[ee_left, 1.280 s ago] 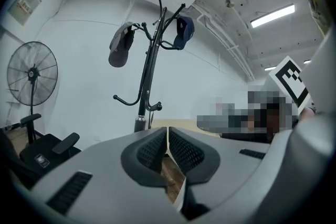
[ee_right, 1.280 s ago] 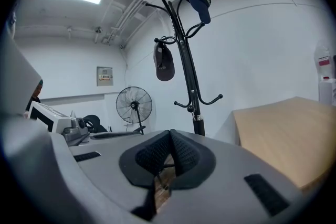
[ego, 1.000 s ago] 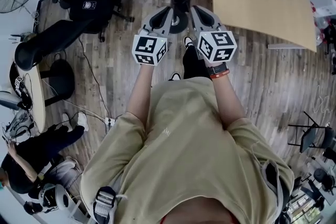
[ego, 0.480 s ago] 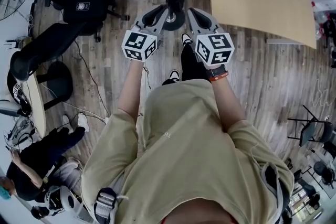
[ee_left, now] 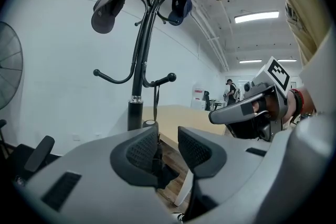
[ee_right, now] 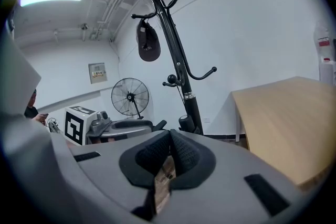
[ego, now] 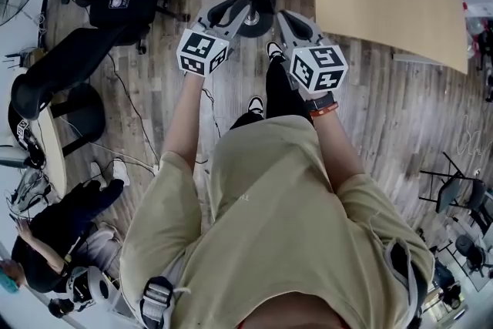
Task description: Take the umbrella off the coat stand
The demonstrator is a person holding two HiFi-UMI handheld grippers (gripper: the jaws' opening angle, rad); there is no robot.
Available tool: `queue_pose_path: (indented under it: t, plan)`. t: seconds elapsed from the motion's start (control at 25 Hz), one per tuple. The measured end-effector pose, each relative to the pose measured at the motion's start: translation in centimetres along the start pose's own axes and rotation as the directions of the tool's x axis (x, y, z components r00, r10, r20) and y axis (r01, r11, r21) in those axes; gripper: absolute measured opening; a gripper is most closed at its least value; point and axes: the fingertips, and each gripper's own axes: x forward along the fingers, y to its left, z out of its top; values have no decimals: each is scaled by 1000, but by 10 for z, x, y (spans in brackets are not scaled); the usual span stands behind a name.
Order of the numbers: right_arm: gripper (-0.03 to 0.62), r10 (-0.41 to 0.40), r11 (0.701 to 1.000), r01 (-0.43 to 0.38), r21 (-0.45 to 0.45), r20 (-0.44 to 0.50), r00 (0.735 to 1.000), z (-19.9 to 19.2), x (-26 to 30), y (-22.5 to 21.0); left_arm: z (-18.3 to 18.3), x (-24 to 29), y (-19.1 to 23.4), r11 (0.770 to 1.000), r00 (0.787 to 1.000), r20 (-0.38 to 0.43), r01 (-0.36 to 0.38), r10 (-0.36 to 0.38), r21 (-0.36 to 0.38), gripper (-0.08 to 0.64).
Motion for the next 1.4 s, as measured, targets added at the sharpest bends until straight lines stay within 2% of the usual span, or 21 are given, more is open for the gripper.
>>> queue_pose_path:
  t: [0.72,1.4]
  plan:
    - [16,-28,998,31,-52,57,998,11,16,-12,-18,40,25,998,998,-29,59,-59,-5,252]
    - [15,-40,997,45,-62,87,995,17,8,-28,-22,92,29,994,993,-53,107,-108,-18,270]
